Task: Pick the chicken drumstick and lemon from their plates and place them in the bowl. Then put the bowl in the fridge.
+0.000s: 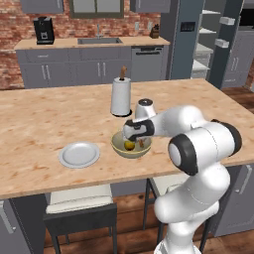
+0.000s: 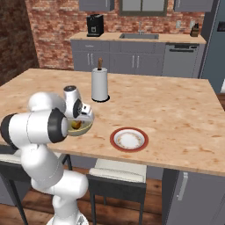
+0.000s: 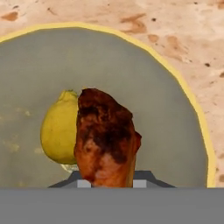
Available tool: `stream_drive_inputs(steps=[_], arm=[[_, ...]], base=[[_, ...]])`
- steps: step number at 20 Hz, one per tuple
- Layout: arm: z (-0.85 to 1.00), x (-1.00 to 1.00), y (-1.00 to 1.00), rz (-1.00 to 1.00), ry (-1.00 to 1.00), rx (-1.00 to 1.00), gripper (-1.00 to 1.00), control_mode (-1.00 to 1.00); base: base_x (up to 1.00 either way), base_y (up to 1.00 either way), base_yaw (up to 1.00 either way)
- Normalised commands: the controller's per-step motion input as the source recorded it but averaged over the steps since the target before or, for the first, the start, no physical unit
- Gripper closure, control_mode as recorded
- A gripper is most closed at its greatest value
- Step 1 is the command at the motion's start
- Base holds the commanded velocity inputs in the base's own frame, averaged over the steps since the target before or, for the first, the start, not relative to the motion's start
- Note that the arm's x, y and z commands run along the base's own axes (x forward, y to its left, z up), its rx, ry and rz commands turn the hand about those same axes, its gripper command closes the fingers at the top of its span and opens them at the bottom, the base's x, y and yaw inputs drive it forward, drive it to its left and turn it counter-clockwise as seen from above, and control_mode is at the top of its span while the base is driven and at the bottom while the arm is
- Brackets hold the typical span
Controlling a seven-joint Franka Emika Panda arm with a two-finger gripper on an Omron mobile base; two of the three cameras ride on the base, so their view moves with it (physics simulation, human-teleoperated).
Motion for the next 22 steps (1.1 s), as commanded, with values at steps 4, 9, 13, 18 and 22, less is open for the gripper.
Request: stream_drive_inputs(steps=[4,9,13,18,22], arm=[[-0.28,0.24,-0.16,-0.18,0.00,0.00,1.00,-1.00],[-0.24,0.07,-0.09,-0.16,-0.01,0.00,1.00,-1.00],[-0.14,0.04,0.00,-0.14,0.00,0.00,1.00,-1.00],[-0.10,0.05,0.00,-0.13,0.00,0.00,-1.00,-1.00],[0.02,0.00,0.00,-0.06,0.00,0.01,-1.00,-1.00]], base=[[0.00,0.00,0.00],[0.00,0.00,0.00],[0.00,0.00,0.00],[0.00,0.00,0.00],[0.00,0.00,0.00]])
